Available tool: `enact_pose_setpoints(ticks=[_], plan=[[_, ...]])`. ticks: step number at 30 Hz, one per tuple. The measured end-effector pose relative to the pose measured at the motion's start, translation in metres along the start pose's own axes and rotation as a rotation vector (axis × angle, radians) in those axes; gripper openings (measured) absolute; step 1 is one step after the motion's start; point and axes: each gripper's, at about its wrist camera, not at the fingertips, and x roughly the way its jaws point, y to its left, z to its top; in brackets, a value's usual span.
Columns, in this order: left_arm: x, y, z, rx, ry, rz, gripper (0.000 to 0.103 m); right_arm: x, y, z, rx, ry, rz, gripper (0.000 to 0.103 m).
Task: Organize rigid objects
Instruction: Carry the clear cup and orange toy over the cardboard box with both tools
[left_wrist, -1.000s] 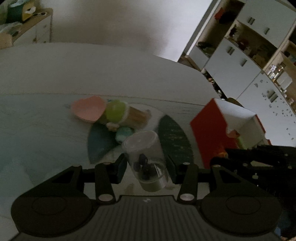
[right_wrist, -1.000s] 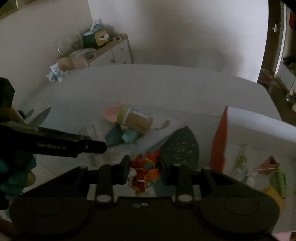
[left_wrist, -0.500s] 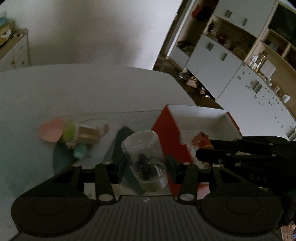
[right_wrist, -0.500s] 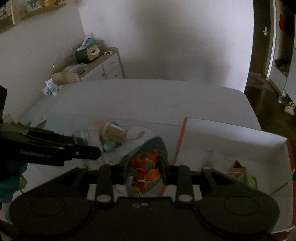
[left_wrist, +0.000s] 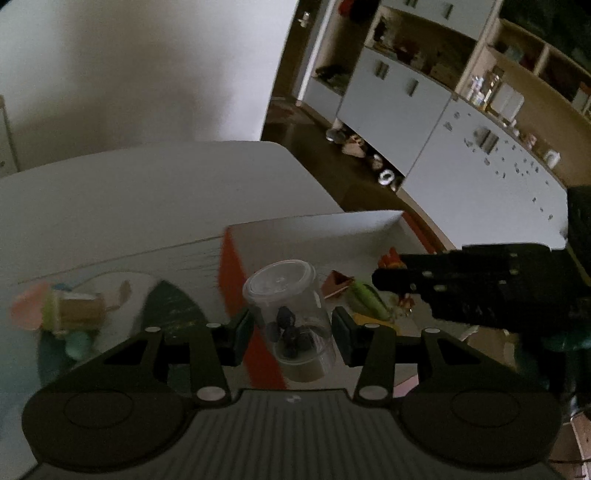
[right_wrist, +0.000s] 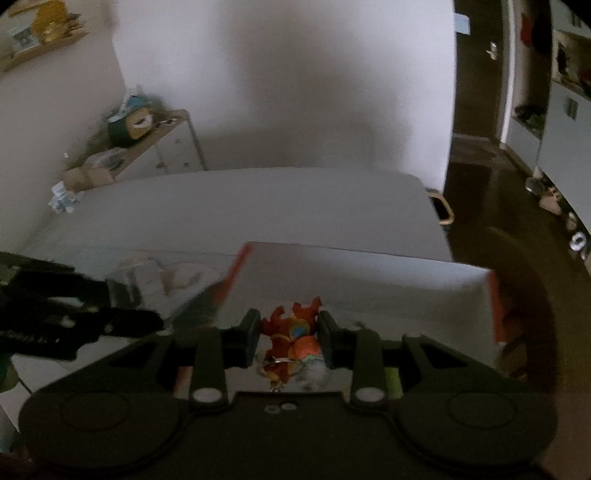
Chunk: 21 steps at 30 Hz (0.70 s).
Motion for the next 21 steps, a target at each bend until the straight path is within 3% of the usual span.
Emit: enact_pose_setpoints(ticks=[10, 21], plan=[[0.060, -0.044, 0.007, 0.038, 0.099, 0.021, 0.046, 0.014, -0.049, -0.012, 0.029, 0.039, -0.032, 0.032], [0.114, -0.054, 0.026, 0.041, 0.153, 0.107, 0.046, 0.024, -0.071, -0.033, -0.011, 0.108, -0.007, 0.032]])
